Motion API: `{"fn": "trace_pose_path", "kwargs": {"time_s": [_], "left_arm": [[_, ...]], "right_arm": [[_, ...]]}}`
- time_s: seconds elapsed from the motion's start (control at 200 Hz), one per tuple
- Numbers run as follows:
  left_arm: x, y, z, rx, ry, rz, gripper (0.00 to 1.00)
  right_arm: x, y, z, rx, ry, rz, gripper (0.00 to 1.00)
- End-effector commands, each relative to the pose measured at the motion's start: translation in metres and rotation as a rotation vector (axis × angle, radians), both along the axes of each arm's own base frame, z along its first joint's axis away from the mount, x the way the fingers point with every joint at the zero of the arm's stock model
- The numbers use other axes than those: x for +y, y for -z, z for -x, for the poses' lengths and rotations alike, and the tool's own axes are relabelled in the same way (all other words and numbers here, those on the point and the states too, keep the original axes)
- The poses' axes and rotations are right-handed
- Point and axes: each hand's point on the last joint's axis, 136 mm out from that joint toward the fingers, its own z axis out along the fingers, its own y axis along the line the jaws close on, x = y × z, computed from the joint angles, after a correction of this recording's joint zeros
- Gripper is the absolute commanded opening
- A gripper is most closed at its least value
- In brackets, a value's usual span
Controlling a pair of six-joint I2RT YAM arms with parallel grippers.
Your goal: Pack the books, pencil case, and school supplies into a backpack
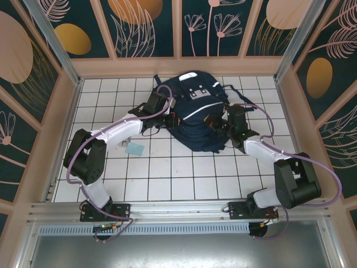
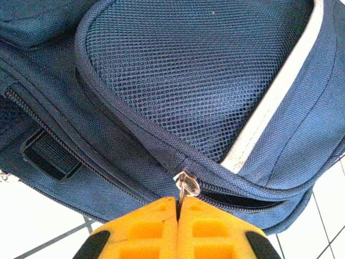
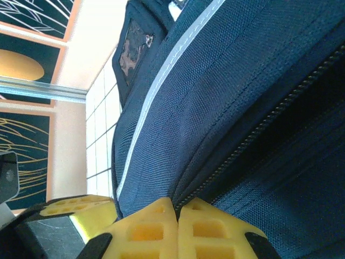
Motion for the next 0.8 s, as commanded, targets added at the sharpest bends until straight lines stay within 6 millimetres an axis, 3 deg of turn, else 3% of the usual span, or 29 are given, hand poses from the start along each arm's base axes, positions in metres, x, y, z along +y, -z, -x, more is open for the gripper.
{"fn": "trace_pose_path", "kwargs": {"time_s": [0.0,0.04,0.13,0.155,0.175,0.19,0.23,0.31,0.53,0.595,0.626,0.796], "left_arm": [[0.061,0.01,-0.034,-0.055,-0.189,-0.204,0.0],[0.057,0.009,-0.033,-0.045,-0.18,-0.183,0.19],[0.053,0.003,-0.03,-0.035,-0.194,-0.133,0.65],[0.054,0.002,-0.029,-0.038,-0.204,-0.122,0.77],[0.055,-0.001,-0.028,-0.045,-0.213,-0.112,0.94],[0.056,-0.002,-0.028,-0.052,-0.222,-0.107,0.98],[0.062,-0.005,-0.028,-0.07,-0.249,-0.11,0.99],[0.081,-0.017,-0.028,-0.122,-0.322,-0.128,0.99],[0.158,-0.003,-0.023,-0.161,-0.471,-0.335,0.99],[0.18,0.003,-0.022,-0.153,-0.501,-0.41,0.99],[0.188,0.005,-0.022,-0.145,-0.513,-0.436,0.99],[0.223,0.029,-0.005,-0.071,-0.559,-0.502,0.99]], "right_arm": [[-0.023,-0.013,-0.013,-0.047,0.056,0.091,0.0],[-0.019,-0.016,-0.013,-0.046,0.024,0.097,0.0],[-0.007,-0.022,-0.004,-0.044,-0.054,0.131,0.47],[-0.004,-0.024,-0.001,-0.049,-0.066,0.15,0.55],[-0.001,-0.025,0.001,-0.055,-0.078,0.17,0.59],[0.002,-0.026,0.004,-0.058,-0.089,0.184,0.62],[0.009,-0.029,0.01,-0.066,-0.112,0.22,0.69],[0.03,-0.035,0.024,-0.085,-0.173,0.273,0.72],[0.075,-0.031,0.044,-0.104,-0.249,0.296,0.74],[0.081,-0.028,0.043,-0.094,-0.257,0.299,0.76],[0.083,-0.026,0.043,-0.089,-0.265,0.305,0.87],[0.08,-0.011,0.039,-0.052,-0.27,0.39,0.93]]}}
